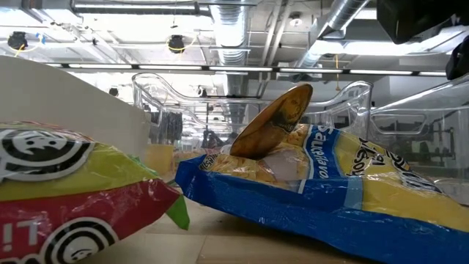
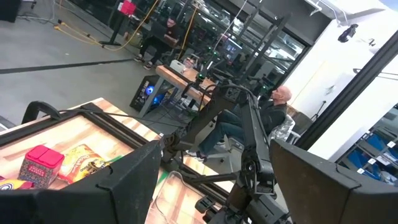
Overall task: Pick & Place Food Item
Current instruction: Put the brown seasoning bottle into the right transparent bin, then put the red seasoning can into the right transparent bin
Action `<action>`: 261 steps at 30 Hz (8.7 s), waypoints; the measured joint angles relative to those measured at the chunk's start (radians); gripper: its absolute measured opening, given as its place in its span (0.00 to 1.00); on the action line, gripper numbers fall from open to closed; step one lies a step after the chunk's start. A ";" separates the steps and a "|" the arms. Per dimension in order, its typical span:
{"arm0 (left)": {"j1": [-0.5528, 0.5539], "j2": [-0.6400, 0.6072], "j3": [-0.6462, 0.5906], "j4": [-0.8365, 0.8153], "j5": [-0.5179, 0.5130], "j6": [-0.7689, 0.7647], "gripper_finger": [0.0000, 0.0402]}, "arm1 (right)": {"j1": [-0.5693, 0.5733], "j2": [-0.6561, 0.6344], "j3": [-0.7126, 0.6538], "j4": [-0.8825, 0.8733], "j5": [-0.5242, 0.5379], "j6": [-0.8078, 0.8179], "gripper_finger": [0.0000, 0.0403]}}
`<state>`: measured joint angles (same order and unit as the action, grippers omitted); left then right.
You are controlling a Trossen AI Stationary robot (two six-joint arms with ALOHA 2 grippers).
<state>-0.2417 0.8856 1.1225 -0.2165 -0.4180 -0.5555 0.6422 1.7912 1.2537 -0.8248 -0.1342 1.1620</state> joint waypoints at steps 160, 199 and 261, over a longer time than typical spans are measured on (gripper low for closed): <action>0.151 0.000 0.000 0.075 -0.157 0.281 0.74 | -1.214 0.177 0.266 -0.127 0.159 -0.542 0.85; 0.151 0.000 0.000 0.075 -0.157 0.261 0.74 | -1.199 0.177 0.267 -0.128 0.165 -0.544 0.52; 0.151 0.017 0.000 0.079 -0.153 0.250 0.74 | -0.818 -0.433 0.267 -0.437 0.024 -0.522 0.54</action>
<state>-0.0902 0.9030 1.1220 -0.1380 -0.5709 -0.3058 -0.1762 1.3582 1.5208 -1.2615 -0.1101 0.6397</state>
